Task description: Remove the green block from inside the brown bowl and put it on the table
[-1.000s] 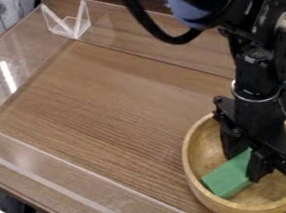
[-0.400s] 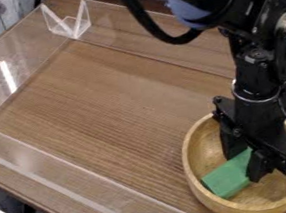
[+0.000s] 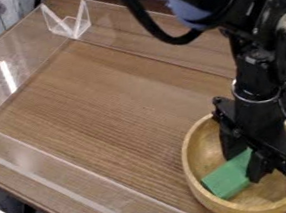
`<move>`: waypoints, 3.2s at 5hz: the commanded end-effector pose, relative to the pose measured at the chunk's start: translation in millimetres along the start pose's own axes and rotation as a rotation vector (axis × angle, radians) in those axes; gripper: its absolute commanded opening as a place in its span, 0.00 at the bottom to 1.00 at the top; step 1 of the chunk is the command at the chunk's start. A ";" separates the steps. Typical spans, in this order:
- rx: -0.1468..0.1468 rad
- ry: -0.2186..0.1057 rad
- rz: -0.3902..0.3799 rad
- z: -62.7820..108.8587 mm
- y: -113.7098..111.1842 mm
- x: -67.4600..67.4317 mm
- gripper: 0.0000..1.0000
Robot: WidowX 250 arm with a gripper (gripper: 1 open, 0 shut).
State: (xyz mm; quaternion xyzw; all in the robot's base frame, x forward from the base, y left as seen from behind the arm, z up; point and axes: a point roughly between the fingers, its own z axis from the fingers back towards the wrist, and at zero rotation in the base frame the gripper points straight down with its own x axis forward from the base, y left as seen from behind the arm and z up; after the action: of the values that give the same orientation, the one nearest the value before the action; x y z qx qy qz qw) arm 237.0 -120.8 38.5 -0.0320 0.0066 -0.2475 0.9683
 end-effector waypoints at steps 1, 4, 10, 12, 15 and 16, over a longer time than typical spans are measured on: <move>0.006 -0.047 0.001 13.5 -2.4 3.3 0.00; 0.009 -0.036 0.007 10.1 -3.3 0.6 0.00; 0.018 -0.020 0.015 2.3 -4.0 -3.6 0.00; 0.021 -0.013 0.017 -0.8 -4.3 -5.3 0.00; 0.013 0.024 0.037 7.2 -6.2 -12.7 0.00; 0.008 0.039 0.043 10.3 -7.0 -15.3 0.00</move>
State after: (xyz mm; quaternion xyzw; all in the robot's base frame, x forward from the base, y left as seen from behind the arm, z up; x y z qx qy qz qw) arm 218.5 -116.1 36.3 -0.0186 0.0445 -0.2265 0.9728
